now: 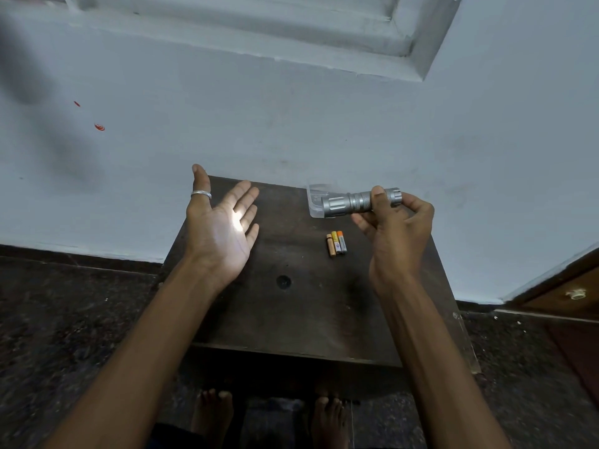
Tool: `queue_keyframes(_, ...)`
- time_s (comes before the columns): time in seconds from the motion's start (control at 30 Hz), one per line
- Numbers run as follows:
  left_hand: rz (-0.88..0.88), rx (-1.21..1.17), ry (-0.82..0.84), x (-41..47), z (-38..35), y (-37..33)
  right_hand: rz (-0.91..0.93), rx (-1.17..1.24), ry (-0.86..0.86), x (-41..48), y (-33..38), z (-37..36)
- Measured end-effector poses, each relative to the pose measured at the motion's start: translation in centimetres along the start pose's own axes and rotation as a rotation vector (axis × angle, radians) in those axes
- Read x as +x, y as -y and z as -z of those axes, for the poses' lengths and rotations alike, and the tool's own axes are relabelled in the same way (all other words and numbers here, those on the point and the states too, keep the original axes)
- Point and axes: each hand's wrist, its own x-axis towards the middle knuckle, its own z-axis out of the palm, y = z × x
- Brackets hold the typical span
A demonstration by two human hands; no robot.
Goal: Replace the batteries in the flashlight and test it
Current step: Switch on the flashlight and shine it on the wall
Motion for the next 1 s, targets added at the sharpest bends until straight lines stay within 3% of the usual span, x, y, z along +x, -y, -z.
queue_keyframes(1.0,-0.002,0.047,0.015,-0.02,-0.08,0.15,0.023,0.003,0.066,-0.18,0.52,-0.11)
